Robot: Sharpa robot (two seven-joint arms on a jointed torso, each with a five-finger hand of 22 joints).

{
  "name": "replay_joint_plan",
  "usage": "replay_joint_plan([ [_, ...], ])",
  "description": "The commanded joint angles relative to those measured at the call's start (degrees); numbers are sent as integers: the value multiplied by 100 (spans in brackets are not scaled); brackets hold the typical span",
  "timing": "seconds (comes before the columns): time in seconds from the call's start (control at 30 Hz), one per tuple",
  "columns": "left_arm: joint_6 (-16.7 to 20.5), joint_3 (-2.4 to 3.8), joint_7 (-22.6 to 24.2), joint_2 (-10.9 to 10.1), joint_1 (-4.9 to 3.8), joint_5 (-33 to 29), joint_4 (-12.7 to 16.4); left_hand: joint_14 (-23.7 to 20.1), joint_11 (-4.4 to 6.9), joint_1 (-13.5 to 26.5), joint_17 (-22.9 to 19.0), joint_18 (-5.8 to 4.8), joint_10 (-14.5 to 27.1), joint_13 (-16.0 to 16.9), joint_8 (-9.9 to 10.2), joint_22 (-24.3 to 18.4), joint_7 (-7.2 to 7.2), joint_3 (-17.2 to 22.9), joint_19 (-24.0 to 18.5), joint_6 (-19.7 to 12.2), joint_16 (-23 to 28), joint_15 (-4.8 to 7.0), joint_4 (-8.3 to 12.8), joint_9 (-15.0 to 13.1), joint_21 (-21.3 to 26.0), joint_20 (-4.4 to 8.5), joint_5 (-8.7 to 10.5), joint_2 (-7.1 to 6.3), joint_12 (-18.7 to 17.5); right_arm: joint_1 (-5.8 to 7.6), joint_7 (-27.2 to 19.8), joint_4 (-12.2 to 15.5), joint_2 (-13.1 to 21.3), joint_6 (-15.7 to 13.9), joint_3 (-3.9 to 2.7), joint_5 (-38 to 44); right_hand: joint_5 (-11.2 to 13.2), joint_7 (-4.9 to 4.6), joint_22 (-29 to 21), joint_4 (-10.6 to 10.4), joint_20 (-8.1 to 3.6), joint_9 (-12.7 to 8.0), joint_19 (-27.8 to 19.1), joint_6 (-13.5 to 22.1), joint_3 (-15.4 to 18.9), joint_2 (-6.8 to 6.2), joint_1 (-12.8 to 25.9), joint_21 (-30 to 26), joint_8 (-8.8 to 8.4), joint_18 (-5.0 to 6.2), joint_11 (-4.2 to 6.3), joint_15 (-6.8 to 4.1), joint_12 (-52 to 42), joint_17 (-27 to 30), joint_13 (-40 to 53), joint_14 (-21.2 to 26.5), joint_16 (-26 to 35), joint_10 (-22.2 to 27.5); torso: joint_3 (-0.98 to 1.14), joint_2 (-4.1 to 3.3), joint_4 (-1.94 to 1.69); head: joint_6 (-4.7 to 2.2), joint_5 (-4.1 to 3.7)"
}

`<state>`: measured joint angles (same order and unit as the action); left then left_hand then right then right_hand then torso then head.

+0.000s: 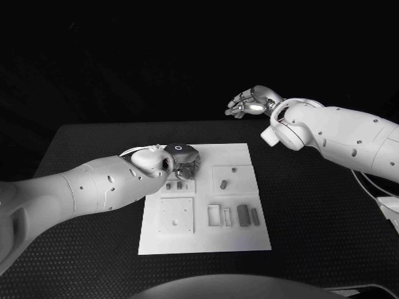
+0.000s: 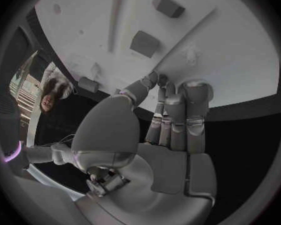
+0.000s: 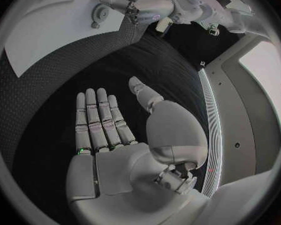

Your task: Assemble the parts on the task board

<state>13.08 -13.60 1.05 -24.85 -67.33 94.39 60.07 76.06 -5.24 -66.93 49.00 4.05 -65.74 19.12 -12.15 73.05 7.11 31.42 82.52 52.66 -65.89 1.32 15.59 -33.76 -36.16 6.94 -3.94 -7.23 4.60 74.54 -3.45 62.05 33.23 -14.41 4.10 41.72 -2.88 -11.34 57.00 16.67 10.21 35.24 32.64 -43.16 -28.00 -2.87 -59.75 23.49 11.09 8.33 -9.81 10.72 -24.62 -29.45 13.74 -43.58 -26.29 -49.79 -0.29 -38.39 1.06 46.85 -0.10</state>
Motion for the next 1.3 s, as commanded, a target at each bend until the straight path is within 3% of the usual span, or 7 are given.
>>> replay_joint_plan([
  [0.03, -55, 3, 78, 33, 20, -38, 4, -23, 13, 29, -16, 740, -7, -2, -31, 11, 8, -3, 2, 69, -35, 10, -12, -2, -23, 8, -19, 20, -23, 2, -40, 1, -3, 38, -5, 20, 15, -155, 10, 3, 24, -8, -2, 39, 26, 14, -35, -21, 16, 89, 7, -6, -35, 7, -8, 47, 36, -29, 0, -1, -3, 12, -3],
  [0.47, -114, 3, 25, 39, 100, 35, -79, -27, 24, 14, -43, 735, -53, 0, -76, 30, 46, 16, 4, 157, -60, 20, -14, 3, -24, 9, -26, 65, -34, 2, -40, 10, 4, 35, -5, 20, 15, -155, 11, 2, 26, -10, -3, 39, 27, 14, -35, -23, 17, 91, 7, -6, -38, 7, -14, 48, 36, -30, -2, 2, -2, 31, -24],
  [1.3, -375, 3, -44, 20, 102, 34, -174, -41, 9, -45, -90, 732, -50, -20, -69, 54, 73, 57, 1, 158, -88, 5, 30, 48, -13, 1, -78, 86, -60, 2, -51, 26, 2, 34, -5, 20, 15, -154, 13, 1, 29, -12, -2, 36, 30, 18, -31, -26, 22, 94, 7, -7, -43, 7, -24, 47, 36, -31, -4, 0, -9, 91, -34],
])
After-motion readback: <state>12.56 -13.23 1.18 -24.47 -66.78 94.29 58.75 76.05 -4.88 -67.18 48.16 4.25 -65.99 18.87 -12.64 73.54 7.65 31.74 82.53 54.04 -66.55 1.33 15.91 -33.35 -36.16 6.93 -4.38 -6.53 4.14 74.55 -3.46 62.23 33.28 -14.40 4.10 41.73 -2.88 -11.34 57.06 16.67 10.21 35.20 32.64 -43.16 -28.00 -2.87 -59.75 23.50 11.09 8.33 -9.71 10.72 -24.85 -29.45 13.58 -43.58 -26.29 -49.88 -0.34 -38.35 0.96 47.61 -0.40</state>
